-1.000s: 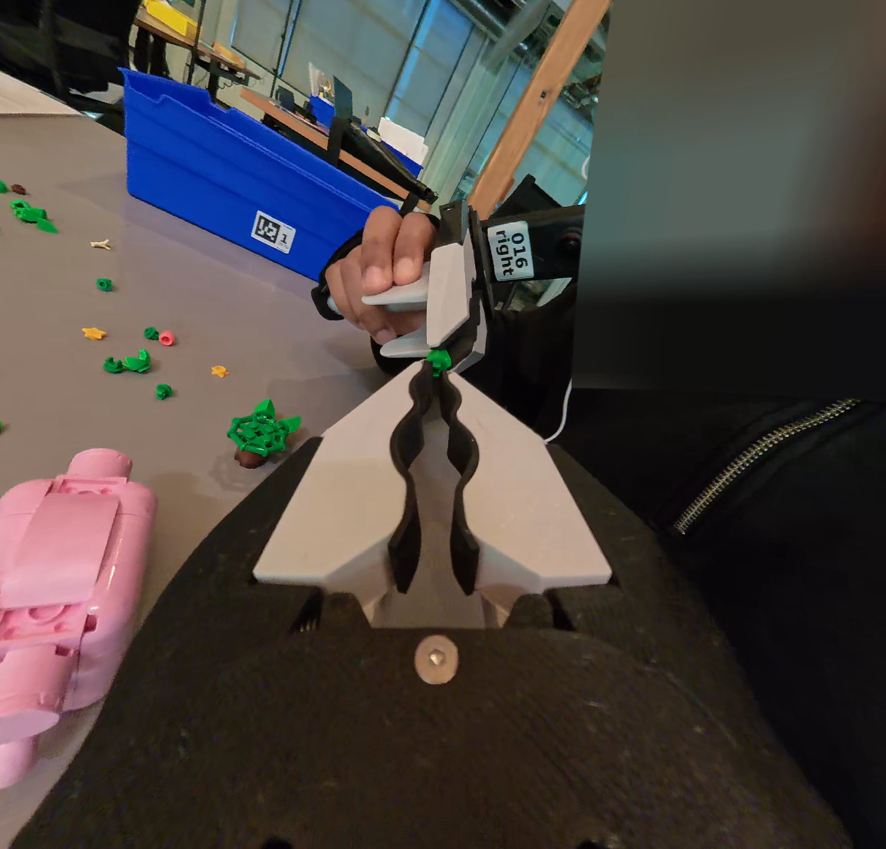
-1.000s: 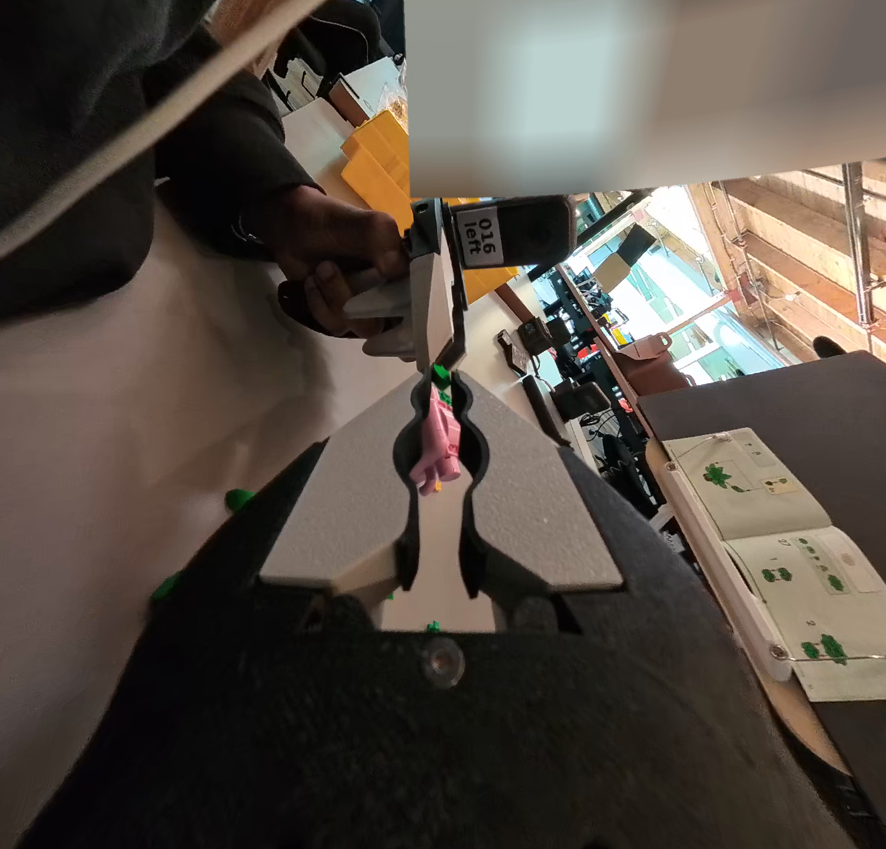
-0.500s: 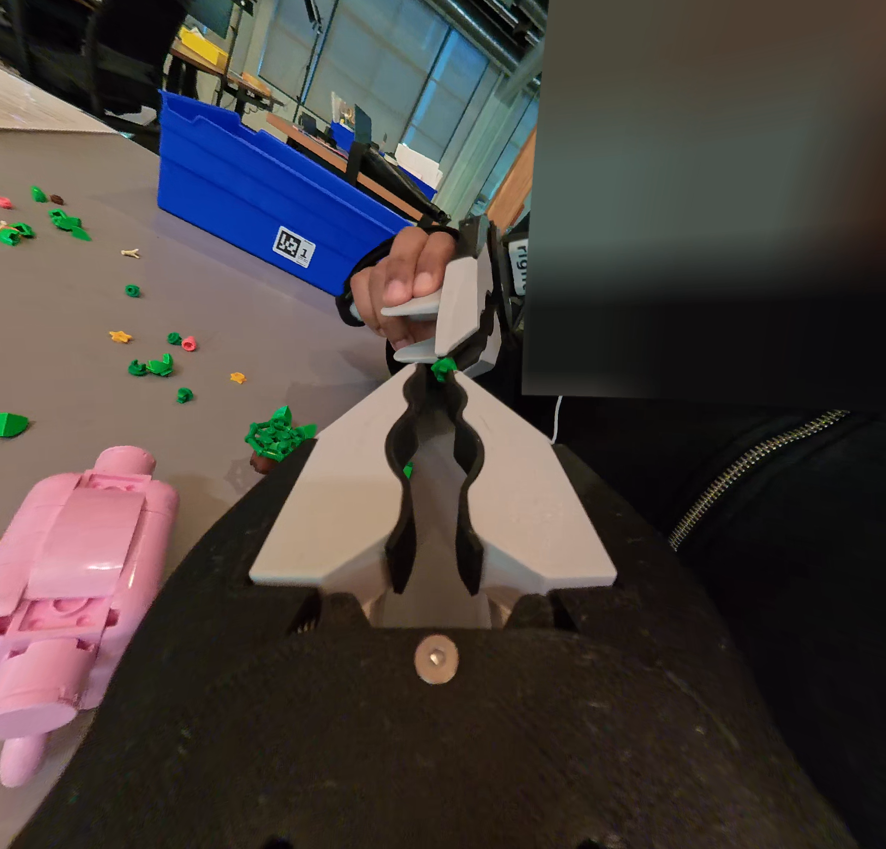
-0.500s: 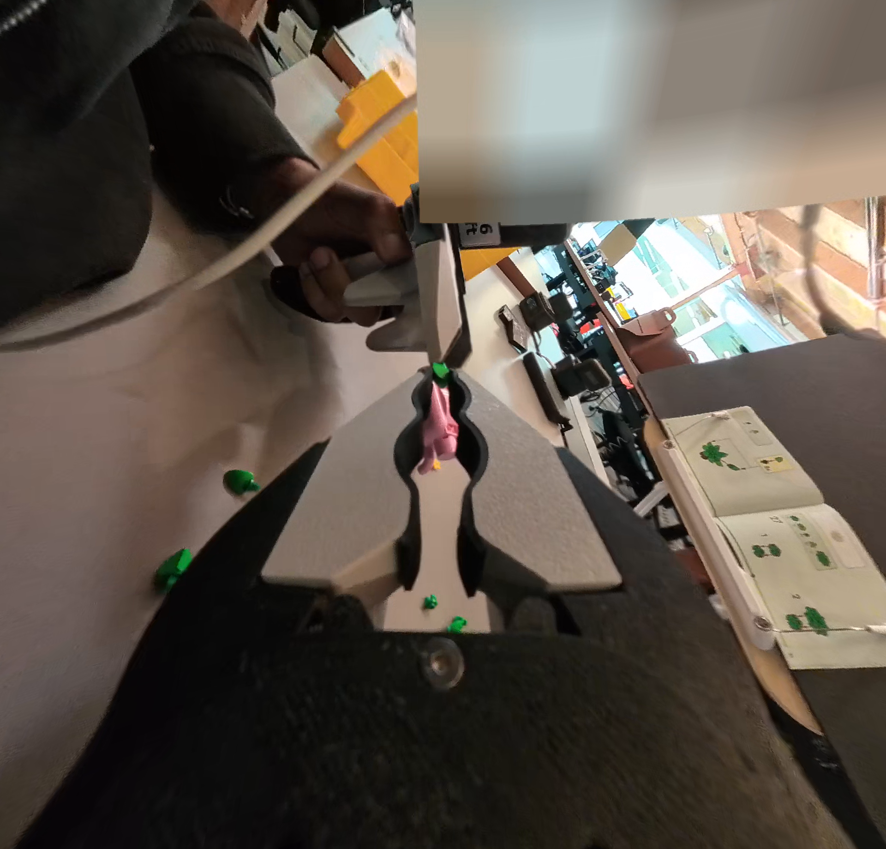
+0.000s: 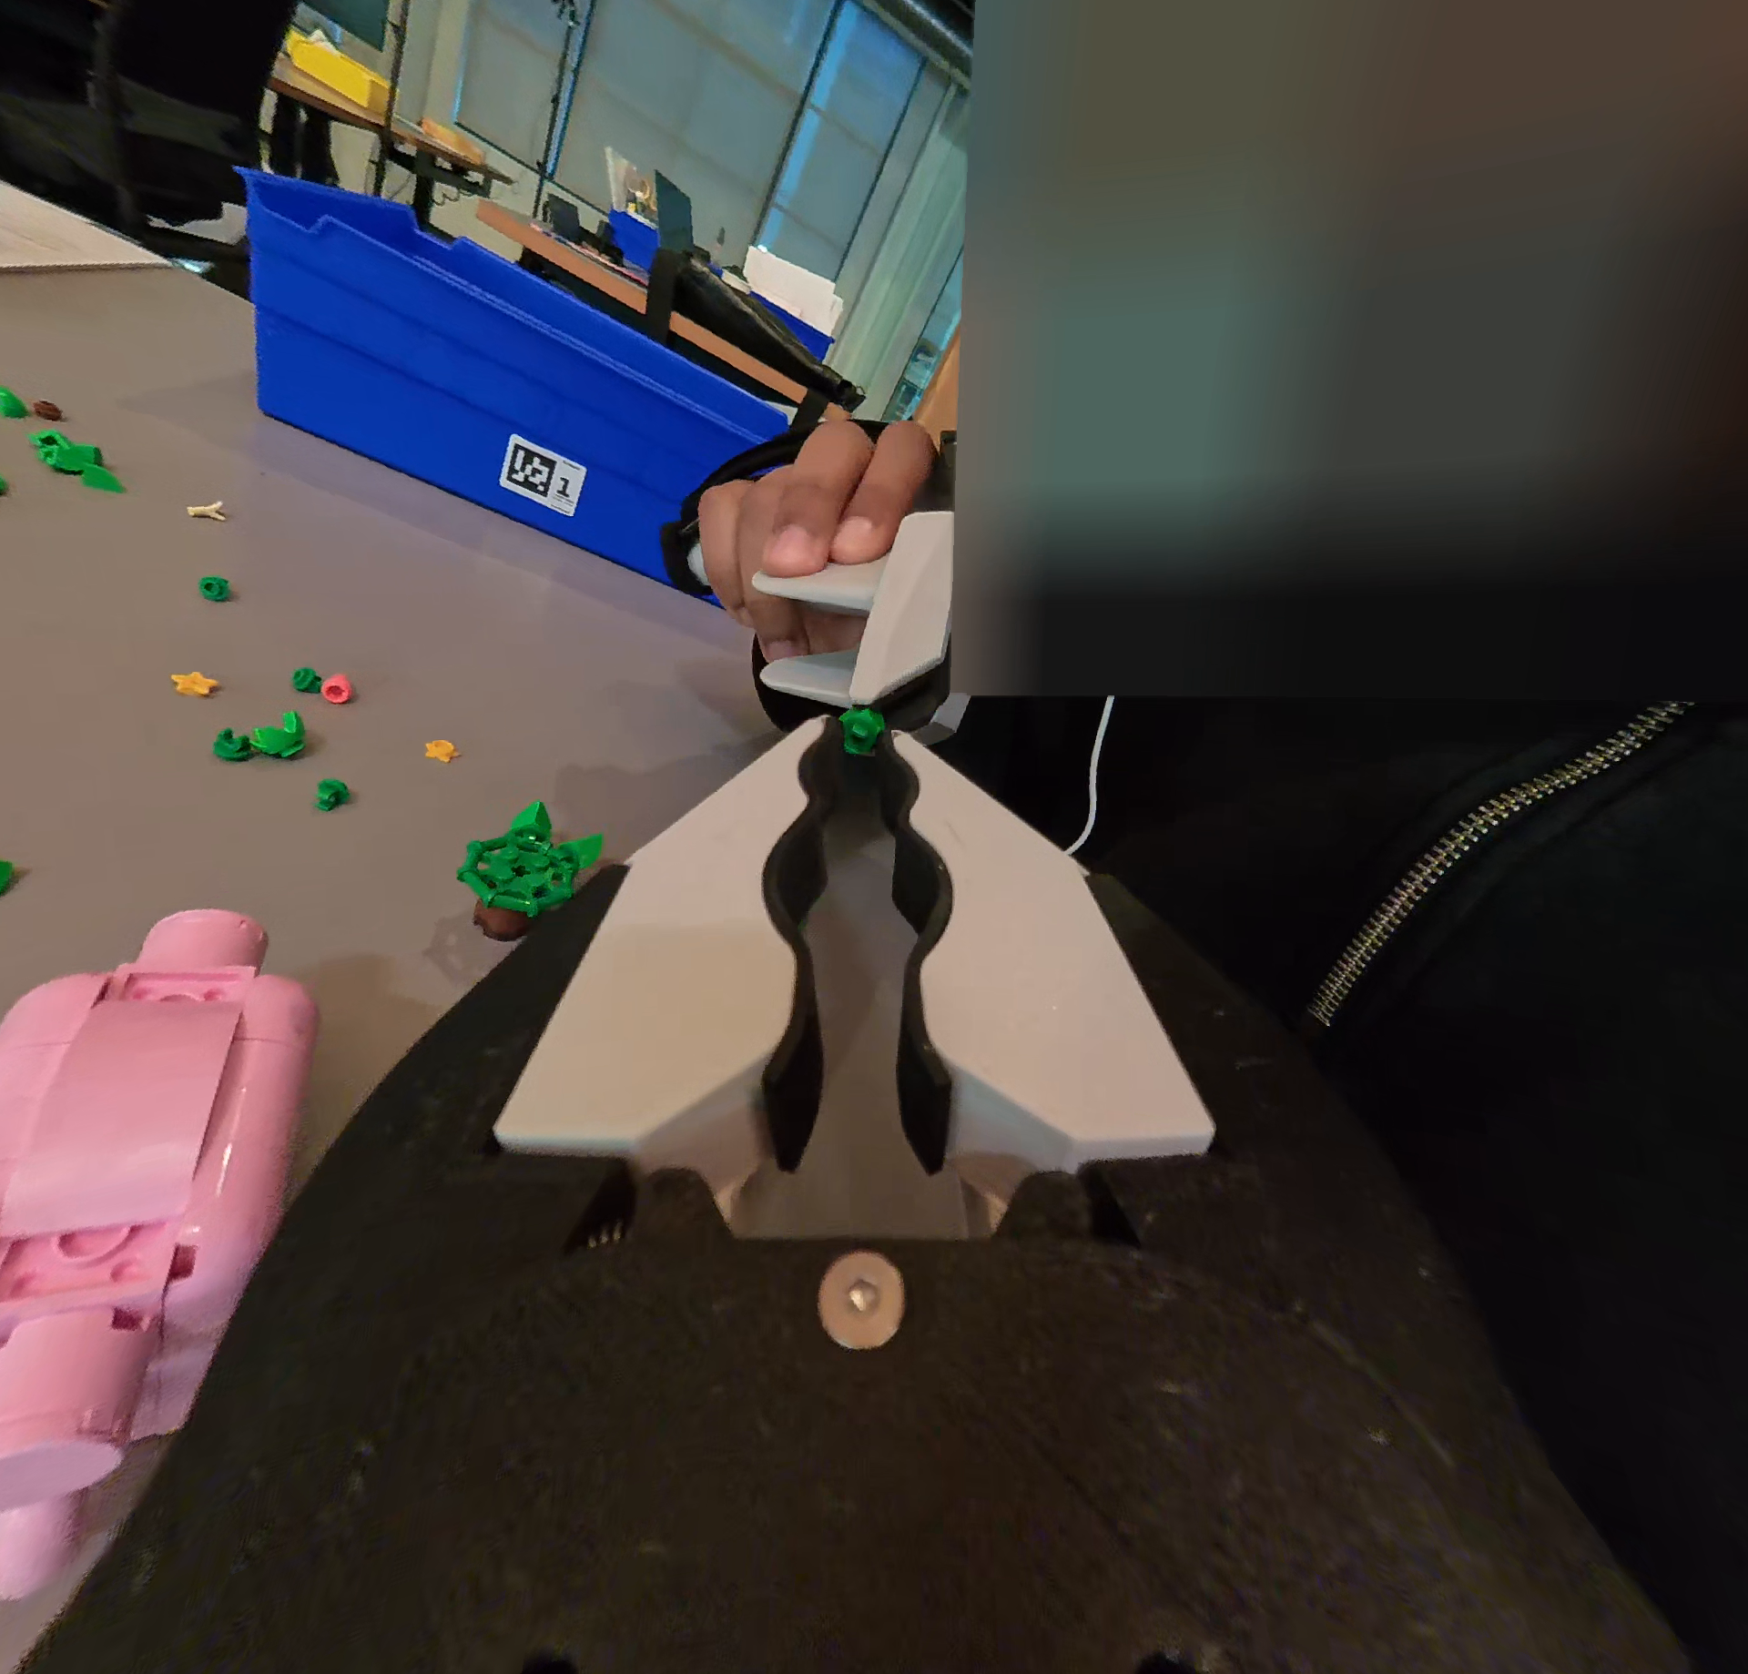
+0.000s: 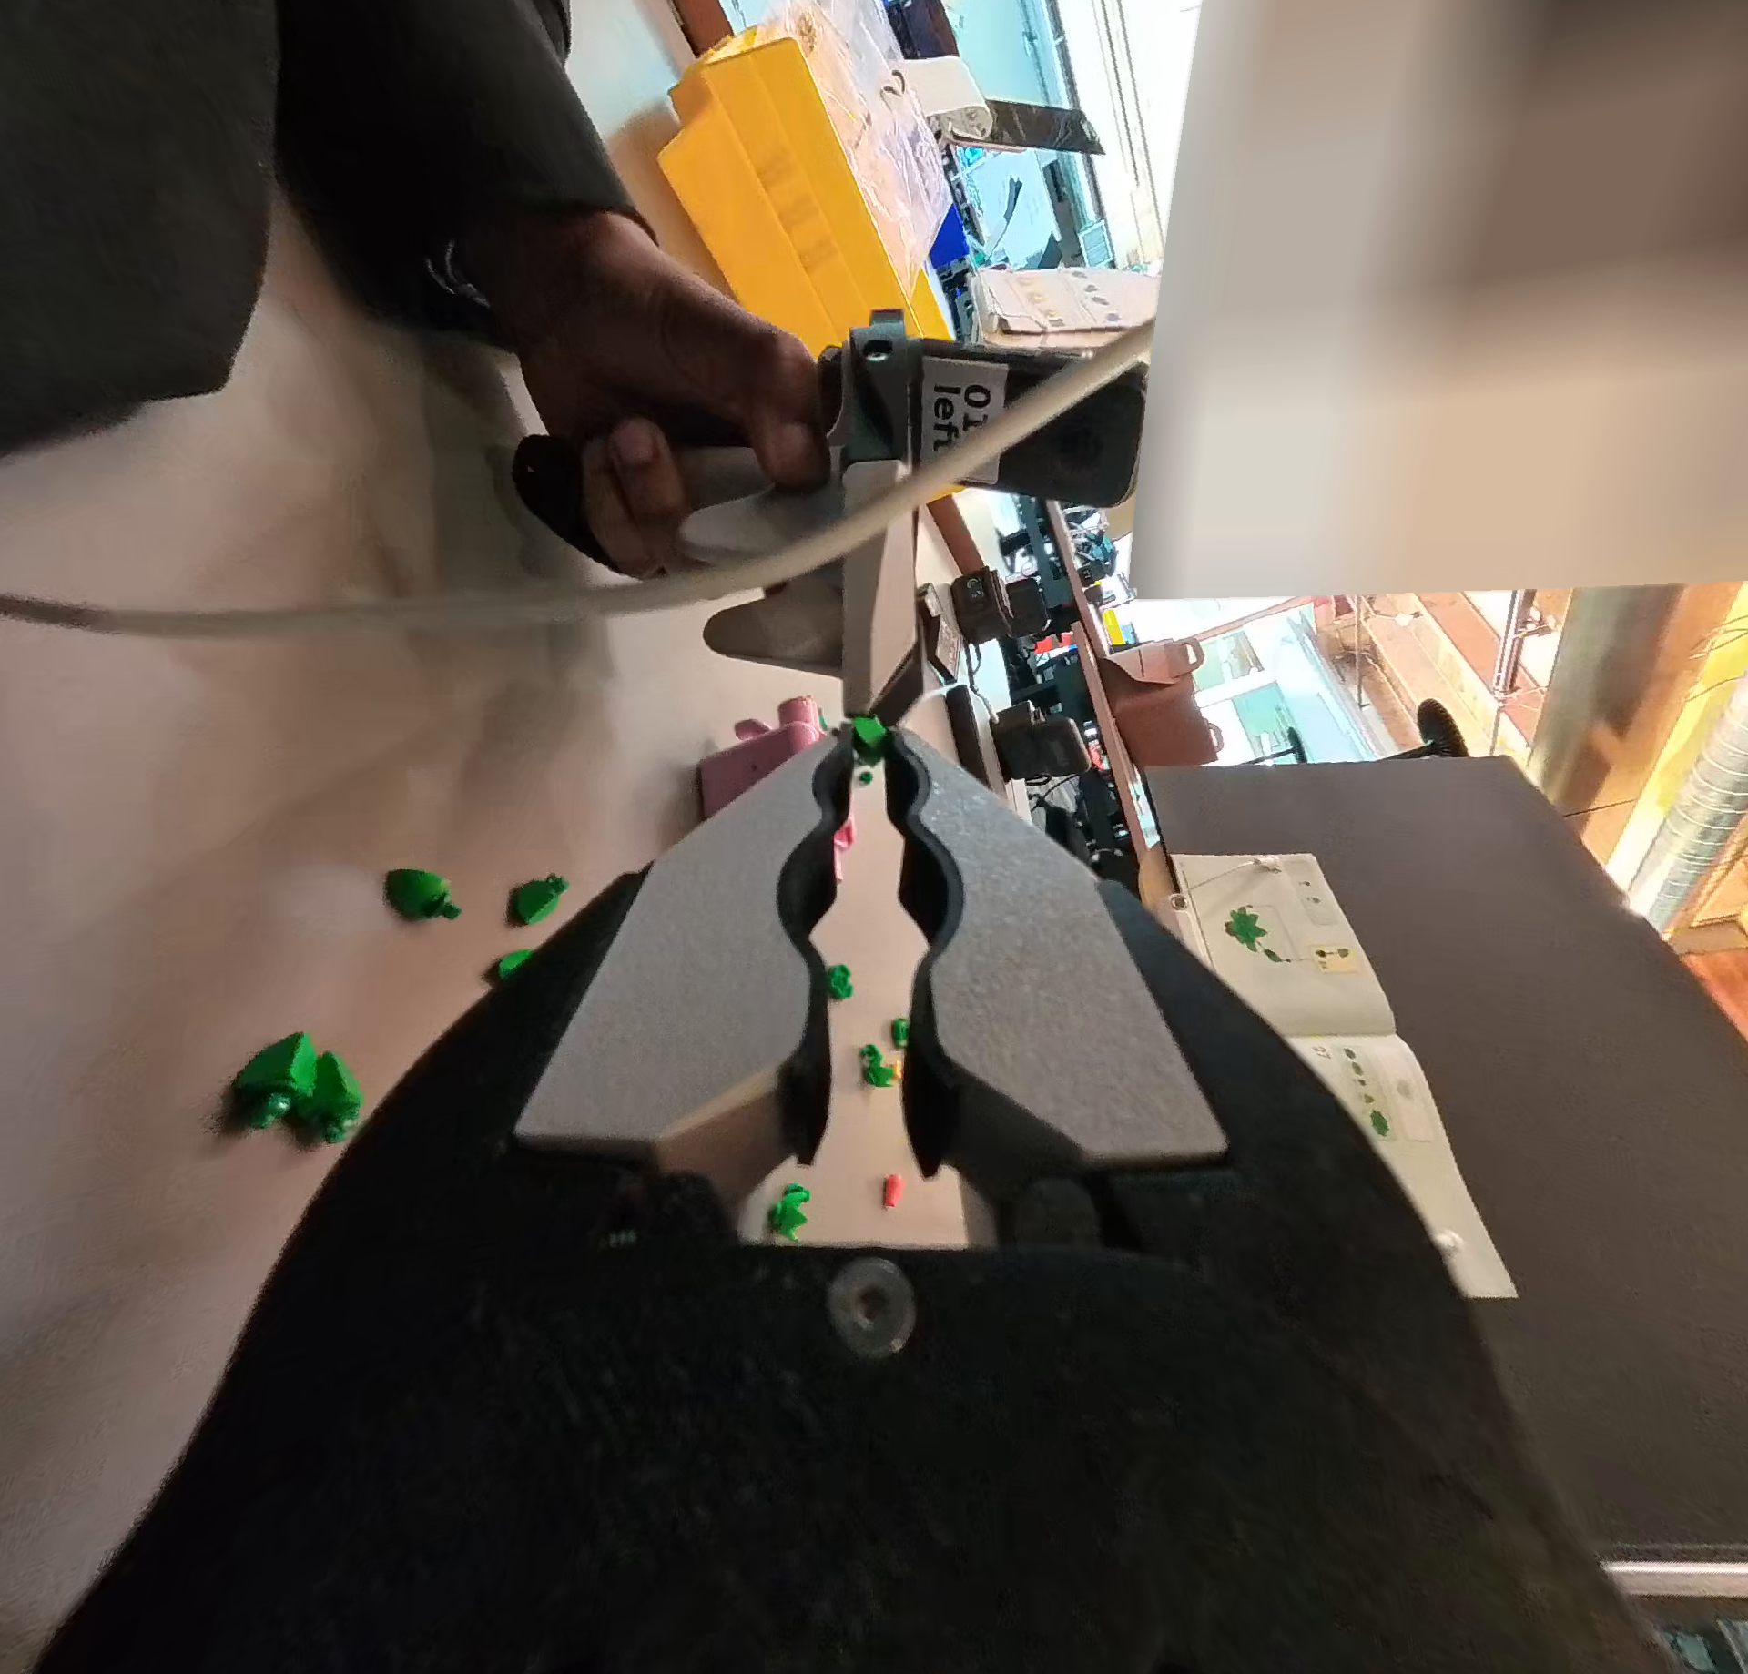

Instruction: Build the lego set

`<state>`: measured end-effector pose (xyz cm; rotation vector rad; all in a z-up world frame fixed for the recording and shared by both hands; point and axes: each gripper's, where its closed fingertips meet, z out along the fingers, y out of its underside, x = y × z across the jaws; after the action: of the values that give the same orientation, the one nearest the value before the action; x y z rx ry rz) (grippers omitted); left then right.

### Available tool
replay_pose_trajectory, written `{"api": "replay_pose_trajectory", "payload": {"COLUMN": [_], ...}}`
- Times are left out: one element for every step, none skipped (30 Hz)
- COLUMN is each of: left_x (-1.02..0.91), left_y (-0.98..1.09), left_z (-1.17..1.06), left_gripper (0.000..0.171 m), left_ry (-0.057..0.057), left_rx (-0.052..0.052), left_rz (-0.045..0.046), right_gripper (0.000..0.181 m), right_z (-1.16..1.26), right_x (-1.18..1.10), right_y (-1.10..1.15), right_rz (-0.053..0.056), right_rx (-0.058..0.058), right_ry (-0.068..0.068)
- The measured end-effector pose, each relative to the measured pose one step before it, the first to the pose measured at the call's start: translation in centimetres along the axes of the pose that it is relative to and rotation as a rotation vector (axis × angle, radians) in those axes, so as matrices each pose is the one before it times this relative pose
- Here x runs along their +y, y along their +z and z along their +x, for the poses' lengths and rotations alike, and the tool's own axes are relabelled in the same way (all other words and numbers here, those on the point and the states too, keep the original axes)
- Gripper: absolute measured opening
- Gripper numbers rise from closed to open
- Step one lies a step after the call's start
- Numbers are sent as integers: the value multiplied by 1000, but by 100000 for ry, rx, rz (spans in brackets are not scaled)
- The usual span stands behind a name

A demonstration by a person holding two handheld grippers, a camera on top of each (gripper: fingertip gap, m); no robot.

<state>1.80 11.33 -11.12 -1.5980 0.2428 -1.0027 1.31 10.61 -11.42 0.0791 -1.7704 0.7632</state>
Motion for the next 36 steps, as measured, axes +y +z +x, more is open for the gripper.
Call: {"api": "replay_pose_trajectory", "payload": {"left_x": [-9,1,16,8,10,41,32,36,54,66,46,53,59,24,41,50,41,47,16,24,8,26,101,45,44,38,1,-21,-60,-41,-19,11,-48,-85,-69,-34], "left_y": [22,5,8,6,-14,-11,-6,-13,5,20,13,15,15,1,-14,-17,-8,-4,2,3,30,29,27,17,18,-12,0,20,11,-1,-6,-26,-34,-24,-38,-50], "left_z": [46,22,53,95,141,171,220,209,132,139,102,26,42,50,4,-55,-45,0,29,14,-13,-68,-107,-200,-194,-125,-61,19,9,-59,-61,-42,-37,-54,-14,18], "left_gripper": [1,1,1,1,1,1,1,1,0,0,0,0,0,0,0,0,0,0,0,0,0,0,0,0,0,0,0,0,0,0,0,0,0,0,0,0], "left_ry": [331,37,-129,14,-11,-52,-88,-139,-309,-751,-864,-970,-942,-762,-747,-1132,-1473,-1459,-1688,-2097,-2064,-1688,-1283,-1460,-1034,-695,-668,-978,-1118,-1239,-954,-1066,-1236,-1113,-983,-1091], "left_rx": [172,219,454,660,940,1169,1396,1365,975,1143,1064,656,701,670,422,260,372,672,854,967,620,58,-360,-947,-1022,-653,-268,456,620,244,125,330,330,185,270,533], "left_rz": [-5,-26,-181,-120,-201,-355,-392,-384,-394,-408,-242,-162,-166,5,-86,-90,-2,-41,101,78,125,-107,-476,-150,-167,-197,42,217,490,381,238,89,518,841,668,325], "right_gripper": [4,4,4,4,4,4,4,4,4,4,4,4,4,4,4,4,4,4,4,4,4,4,4,4,4,4,4,4,4,4,4,4,4,4,4,4], "right_z": [23,-3,-19,-1,-19,-27,-42,-49,-65,-69,-49,-57,-45,-47,-44,-36,-40,-44,-18,-25,-2,-28,-67,-43,-39,-13,1,45,90,30,2,11,44,73,61,44], "right_x": [-23,-22,-53,-92,-126,-151,-195,-170,-147,-100,-55,-3,-35,-29,26,67,40,-13,-32,-15,29,91,159,223,183,116,39,-25,21,70,69,35,68,57,21,-21], "right_y": [-47,-37,-25,-32,-47,-44,-48,-53,-42,-29,-26,-22,-15,14,23,20,21,22,2,-8,-7,-29,-3,10,27,33,-6,-15,-6,13,34,32,41,45,43,61], "right_rz": [-21,-1,200,517,890,1149,1474,1418,1271,1088,860,449,469,343,-126,-387,-361,-158,-7,9,-231,-486,-946,-1388,-1173,-795,-306,8,-255,-608,-582,-514,-662,-552,-406,-357], "right_rx": [-142,-300,-461,-512,-787,-1113,-1461,-1697,-1669,-1530,-1126,-905,-636,-487,-479,-254,-139,-168,-71,-170,-36,-169,-259,94,286,219,163,295,448,246,256,335,582,568,492,451], "right_ry": [549,654,1040,1493,2096,2711,3322,3614,3257,2763,2275,1583,1018,736,514,-239,-481,-254,-132,-209,-444,-1007,-1502,-2048,-1978,-1200,-783,-573,-491,-950,-976,-837,-1138,-1005,-831,-921]}}
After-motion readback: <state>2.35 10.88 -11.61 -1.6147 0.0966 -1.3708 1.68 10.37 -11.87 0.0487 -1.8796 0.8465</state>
